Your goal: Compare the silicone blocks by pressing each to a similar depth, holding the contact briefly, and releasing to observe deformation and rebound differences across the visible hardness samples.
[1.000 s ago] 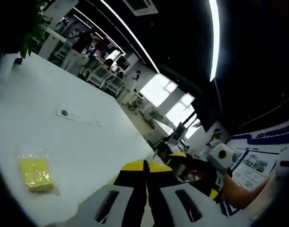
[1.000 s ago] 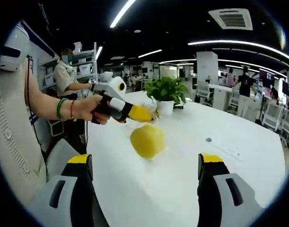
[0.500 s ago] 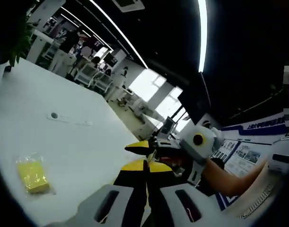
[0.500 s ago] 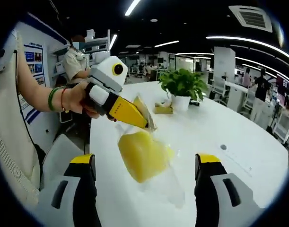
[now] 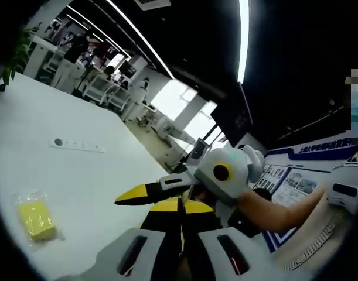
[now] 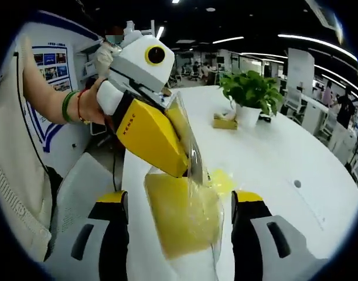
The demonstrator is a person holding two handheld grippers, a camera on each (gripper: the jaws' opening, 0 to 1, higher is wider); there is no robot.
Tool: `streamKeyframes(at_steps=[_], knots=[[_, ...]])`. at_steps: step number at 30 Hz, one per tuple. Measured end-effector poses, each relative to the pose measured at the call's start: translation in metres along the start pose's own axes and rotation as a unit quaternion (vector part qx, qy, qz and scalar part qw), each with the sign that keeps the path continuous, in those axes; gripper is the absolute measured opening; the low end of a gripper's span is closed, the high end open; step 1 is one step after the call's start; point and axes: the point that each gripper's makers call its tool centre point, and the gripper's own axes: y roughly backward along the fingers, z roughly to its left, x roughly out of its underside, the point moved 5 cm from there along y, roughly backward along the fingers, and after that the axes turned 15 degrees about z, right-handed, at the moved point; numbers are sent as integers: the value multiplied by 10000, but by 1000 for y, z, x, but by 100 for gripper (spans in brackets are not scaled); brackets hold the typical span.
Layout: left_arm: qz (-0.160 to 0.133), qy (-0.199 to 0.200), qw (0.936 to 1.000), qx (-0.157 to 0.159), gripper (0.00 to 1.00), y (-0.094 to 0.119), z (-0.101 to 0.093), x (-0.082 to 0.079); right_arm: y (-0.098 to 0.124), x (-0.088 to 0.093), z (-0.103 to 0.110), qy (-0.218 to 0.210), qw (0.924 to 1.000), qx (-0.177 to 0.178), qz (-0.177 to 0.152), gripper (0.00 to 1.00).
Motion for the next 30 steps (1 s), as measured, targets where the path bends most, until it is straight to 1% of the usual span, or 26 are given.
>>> streamKeyframes(at_steps=[4, 5, 8, 9, 13, 17, 20, 23, 27, 28, 29, 30], knots=[[34, 6, 10000, 45, 0, -1, -1, 1, -2, 3, -1, -56, 9999, -52, 86, 56], [46, 1, 10000, 68, 0, -1, -2, 0, -2, 4, -1, -43, 9999, -60, 97, 53], [74, -15, 9999, 75, 0, -2, -2, 1, -1, 5, -2, 16, 9999, -58, 100, 40], [71, -25, 9999, 80, 0, -2, -2, 1, -1, 6, -1, 17, 9999, -72, 91, 41], [107, -40, 9999, 83, 0, -3, -2, 1, -1, 6, 0, 2, 9999, -102, 81, 37], [161, -110, 9997, 167, 0, -4, -6, 3, 0, 6, 5, 187, 9998, -71, 68, 29], [170, -130, 9995, 219, 0, -3, -8, 4, 2, 6, 7, 203, 9997, -77, 61, 25], [226, -169, 9993, 230, 0, -4, -10, 6, 2, 8, 11, 113, 9996, -216, 166, 21], [258, -203, 9992, 230, 0, -4, -11, 10, 1, 10, 14, 126, 9994, -229, 215, 19], [266, -197, 9992, 230, 0, -4, -11, 11, 0, 11, 16, 149, 9994, -212, 231, 18], [253, -188, 9992, 236, 0, -4, -11, 11, 0, 9, 13, 291, 9995, 7, 109, 18], [245, -197, 9992, 236, 0, -3, -11, 11, 0, 10, 14, 230, 9996, -50, 158, 17]])
